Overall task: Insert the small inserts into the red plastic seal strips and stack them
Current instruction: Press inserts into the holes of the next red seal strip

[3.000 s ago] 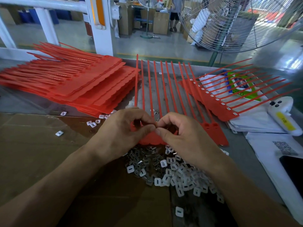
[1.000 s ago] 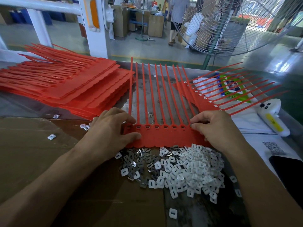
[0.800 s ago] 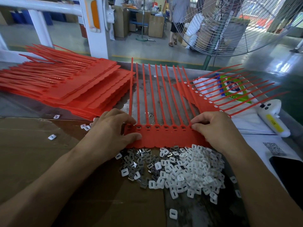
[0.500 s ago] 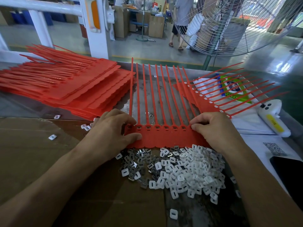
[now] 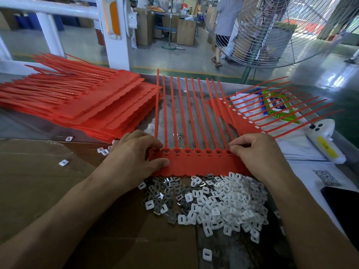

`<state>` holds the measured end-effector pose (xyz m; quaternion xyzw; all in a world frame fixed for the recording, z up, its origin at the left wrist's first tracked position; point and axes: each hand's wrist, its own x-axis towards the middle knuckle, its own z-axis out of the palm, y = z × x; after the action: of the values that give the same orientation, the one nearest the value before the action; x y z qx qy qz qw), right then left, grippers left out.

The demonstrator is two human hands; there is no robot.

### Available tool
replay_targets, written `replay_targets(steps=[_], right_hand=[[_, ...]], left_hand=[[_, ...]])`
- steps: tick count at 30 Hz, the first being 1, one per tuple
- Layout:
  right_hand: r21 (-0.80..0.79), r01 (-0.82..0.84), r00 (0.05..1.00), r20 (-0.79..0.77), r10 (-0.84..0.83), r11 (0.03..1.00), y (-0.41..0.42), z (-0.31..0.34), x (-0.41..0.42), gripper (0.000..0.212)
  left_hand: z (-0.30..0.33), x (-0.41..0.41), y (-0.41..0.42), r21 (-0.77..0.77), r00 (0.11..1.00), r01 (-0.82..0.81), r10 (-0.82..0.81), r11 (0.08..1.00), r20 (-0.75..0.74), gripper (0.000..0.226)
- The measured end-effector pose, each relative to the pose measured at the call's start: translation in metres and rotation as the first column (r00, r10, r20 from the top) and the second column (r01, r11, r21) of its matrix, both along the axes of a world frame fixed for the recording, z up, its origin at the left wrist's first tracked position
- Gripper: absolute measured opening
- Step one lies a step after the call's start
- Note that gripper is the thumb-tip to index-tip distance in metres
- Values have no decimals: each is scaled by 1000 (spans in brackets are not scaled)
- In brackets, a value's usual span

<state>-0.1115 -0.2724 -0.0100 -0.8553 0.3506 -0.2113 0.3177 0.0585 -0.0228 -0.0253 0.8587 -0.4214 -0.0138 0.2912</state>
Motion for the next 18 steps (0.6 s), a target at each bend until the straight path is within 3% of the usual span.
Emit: replay_targets(steps=[4, 7, 10, 14, 18], right_hand=[[-28, -30, 999, -25, 29, 999, 4, 0, 2, 13], [-41, -61, 997, 40, 63, 997, 11, 4, 2, 10], [-38, -251, 966, 54, 253, 967, 28, 12, 3, 8], [-57, -537, 843, -78, 532, 842, 60, 17, 7, 5], [-59, -663, 744, -160, 649, 746, 82, 15, 13, 9]], left_hand=[[0, 0, 0, 3, 1000, 3, -3, 1000, -7, 47], [0, 0, -1, 0, 1000, -1, 1, 1000, -8, 46], [0, -1, -1, 1, 1000, -8, 8, 1000, -4, 46], [2, -4, -1, 2, 1000, -11, 11, 1000, -6, 47], [5, -5, -1, 10, 1000, -19, 19, 1000, -5, 48]])
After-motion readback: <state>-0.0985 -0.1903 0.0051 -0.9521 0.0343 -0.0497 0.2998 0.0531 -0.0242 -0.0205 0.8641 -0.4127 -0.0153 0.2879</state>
